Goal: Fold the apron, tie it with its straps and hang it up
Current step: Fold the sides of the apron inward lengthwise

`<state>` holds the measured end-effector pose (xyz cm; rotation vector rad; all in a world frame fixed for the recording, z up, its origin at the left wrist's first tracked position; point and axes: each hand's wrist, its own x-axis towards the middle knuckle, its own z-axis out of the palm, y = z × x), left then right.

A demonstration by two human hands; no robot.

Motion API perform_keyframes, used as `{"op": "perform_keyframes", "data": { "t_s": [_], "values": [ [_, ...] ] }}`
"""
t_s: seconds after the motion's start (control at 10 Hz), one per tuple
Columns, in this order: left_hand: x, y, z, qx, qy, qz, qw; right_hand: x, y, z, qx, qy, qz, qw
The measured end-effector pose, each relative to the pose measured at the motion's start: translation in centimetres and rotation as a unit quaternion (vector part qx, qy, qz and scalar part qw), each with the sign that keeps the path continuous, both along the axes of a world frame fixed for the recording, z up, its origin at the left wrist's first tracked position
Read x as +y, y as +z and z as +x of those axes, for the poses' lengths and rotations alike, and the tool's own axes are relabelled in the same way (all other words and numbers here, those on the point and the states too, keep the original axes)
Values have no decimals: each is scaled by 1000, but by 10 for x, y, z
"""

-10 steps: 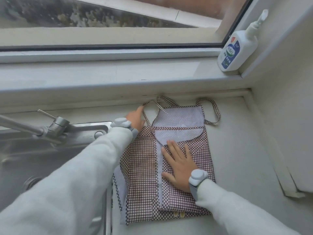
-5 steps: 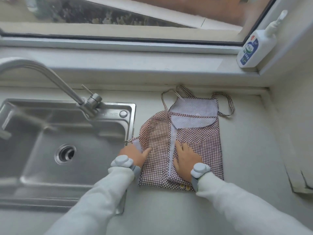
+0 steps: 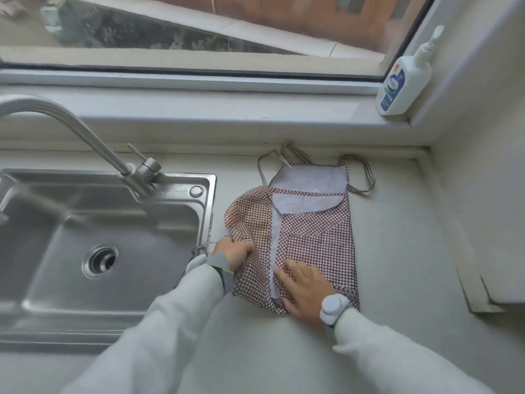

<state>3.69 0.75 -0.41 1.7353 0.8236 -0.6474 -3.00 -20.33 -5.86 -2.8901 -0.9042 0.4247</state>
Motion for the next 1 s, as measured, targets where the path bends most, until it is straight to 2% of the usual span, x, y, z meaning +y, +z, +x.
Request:
{"op": "perform_keyframes", "data": {
  "t_s": [0.1,0.2,0.3,0.4,0.5,0.6,0.7,0.8,0.9,1.0],
  "values": [
    [-32,29,25,-88,-116,-41,988,-14,6,-3,52,-17,42,998],
    [-68,36,41,-121,-262,-35,957,-12,14,-8,97,-9,63,993],
    [-122,31,40,-82,-320,-54,942,-20,24,-11,182,-64,29,981],
    [-159,7,32,30,-256,-157,953,-48,17,-13,169,-56,51,983],
    [-162,-14,25,-27,-234,-111,965,-72,17,-6,67,-54,212,974],
    [-151,-27,15,-212,-366,36,905,-91,35,16,-68,-137,269,951],
    [-140,-43,5,-373,-472,220,768,-84,37,42,-61,-227,251,939],
    [-135,-53,-13,-368,-519,224,738,-78,16,65,10,-236,142,961],
    [-125,-71,-38,-350,-576,249,695,-67,13,96,40,-296,114,948],
    [-120,-86,-52,-355,-589,243,684,-58,19,138,1,-391,62,918]
  ]
}}
